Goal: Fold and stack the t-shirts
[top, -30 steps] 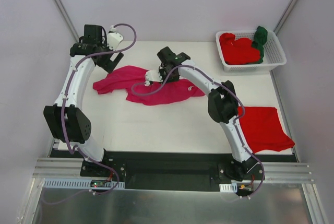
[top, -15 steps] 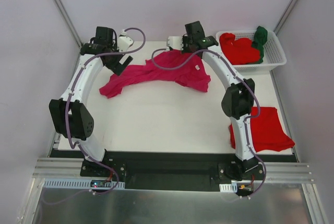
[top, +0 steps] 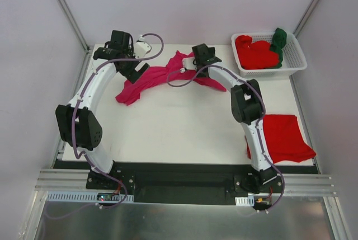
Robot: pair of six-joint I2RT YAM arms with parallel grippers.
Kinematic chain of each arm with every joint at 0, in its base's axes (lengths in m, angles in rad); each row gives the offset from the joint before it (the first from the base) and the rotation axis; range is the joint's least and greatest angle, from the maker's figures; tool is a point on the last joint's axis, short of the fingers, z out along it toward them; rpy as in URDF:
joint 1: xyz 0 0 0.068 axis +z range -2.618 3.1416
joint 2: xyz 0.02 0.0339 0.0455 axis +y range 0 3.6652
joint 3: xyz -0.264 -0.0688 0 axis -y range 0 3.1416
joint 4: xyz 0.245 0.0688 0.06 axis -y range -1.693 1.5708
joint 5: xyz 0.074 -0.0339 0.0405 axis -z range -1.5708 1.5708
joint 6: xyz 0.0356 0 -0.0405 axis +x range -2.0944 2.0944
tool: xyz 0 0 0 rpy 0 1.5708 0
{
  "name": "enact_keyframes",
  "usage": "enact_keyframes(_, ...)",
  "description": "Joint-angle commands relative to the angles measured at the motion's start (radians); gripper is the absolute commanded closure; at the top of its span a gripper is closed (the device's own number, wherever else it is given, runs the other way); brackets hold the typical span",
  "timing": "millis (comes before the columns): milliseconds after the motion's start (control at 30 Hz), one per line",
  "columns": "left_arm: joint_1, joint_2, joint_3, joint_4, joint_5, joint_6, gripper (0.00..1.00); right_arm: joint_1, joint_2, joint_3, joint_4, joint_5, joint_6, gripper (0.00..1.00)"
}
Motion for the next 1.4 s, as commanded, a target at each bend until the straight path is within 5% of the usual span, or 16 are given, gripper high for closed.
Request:
enact_keyframes(0,-0.021,-0.022,-0.023,-0.029,0.049,-0.005,0.01,0.02,-0.255,0.033,-0.305,-0.072,0.221,0.04)
enact_keyframes(167,-0.036,-0.007,-0.028,-0.063,0.089,-0.026,0.01,0.02,-0.385,-0.1,-0.366,-0.129,0.301,0.04)
enact_keyframes(500,-0.044,0.027,-0.005,-0.102,0.112,0.006,0.01,0.014,-0.387,-0.017,-0.852,-0.341,0.354,0.02)
enact_keyframes(933,-0.001,0.252,0.107,-0.121,0.151,-0.099,0.01,-0.081,-0.252,-0.036,-0.852,-0.326,0.417,0.04)
enact_keyframes(1367,-0.001,0.401,0.175,-0.174,0.129,-0.062,0.01,-0.107,-0.194,0.048,-1.047,-0.539,0.451,0.04)
